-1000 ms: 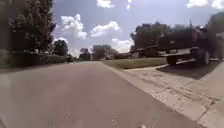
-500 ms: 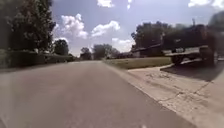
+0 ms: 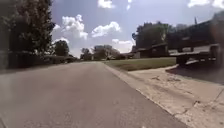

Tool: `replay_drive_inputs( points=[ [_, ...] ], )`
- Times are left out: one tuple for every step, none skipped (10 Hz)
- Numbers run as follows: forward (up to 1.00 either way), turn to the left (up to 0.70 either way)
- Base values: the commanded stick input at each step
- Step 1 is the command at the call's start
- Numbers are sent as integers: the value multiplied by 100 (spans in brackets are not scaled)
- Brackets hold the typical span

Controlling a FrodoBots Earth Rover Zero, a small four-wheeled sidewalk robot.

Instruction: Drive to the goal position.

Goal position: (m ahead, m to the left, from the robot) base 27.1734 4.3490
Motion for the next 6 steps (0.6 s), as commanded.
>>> replay_drive_inputs(
  points=[
    [70,0],
    [70,0],
    [70,0],
    [70,0],
    [70,0],
    [70,0]
  ],
)
